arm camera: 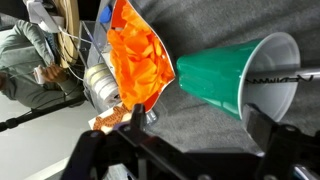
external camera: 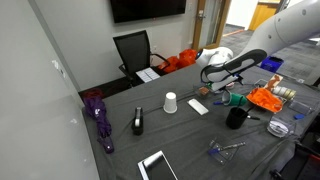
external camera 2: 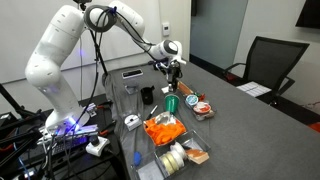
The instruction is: Put the green cup in an upright position
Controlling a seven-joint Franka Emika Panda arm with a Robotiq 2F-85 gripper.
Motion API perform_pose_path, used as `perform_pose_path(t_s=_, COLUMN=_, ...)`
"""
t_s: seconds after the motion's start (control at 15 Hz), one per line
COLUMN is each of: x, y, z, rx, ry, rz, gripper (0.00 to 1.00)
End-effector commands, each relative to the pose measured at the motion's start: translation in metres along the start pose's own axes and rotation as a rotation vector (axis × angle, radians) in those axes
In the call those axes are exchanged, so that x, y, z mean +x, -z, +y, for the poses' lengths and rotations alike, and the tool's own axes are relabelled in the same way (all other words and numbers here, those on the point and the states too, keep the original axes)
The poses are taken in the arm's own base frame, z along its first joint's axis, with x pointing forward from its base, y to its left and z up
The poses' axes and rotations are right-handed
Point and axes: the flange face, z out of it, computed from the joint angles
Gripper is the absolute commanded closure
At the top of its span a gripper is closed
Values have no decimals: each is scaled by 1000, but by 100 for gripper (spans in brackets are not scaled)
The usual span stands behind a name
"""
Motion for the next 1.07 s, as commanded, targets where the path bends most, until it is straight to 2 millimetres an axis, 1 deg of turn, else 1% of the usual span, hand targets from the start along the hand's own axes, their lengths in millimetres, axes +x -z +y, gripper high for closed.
perform_pose_path(t_s=0.0, x=8, y=-7, z=-4, rx=50, ry=26, rz=-1, gripper=0)
perform_pose_path(t_s=0.53, x=10, y=-15, z=-2, rx=45, ry=81, rz=-30, gripper=0)
perform_pose_path(t_s=0.8, x=9, y=-19, z=8, rx=-12, ry=109, rz=-39, gripper=0)
perform_pose_path(t_s=1.0, x=8, y=-26, z=16, rx=-35, ry=142, rz=-45, gripper=0)
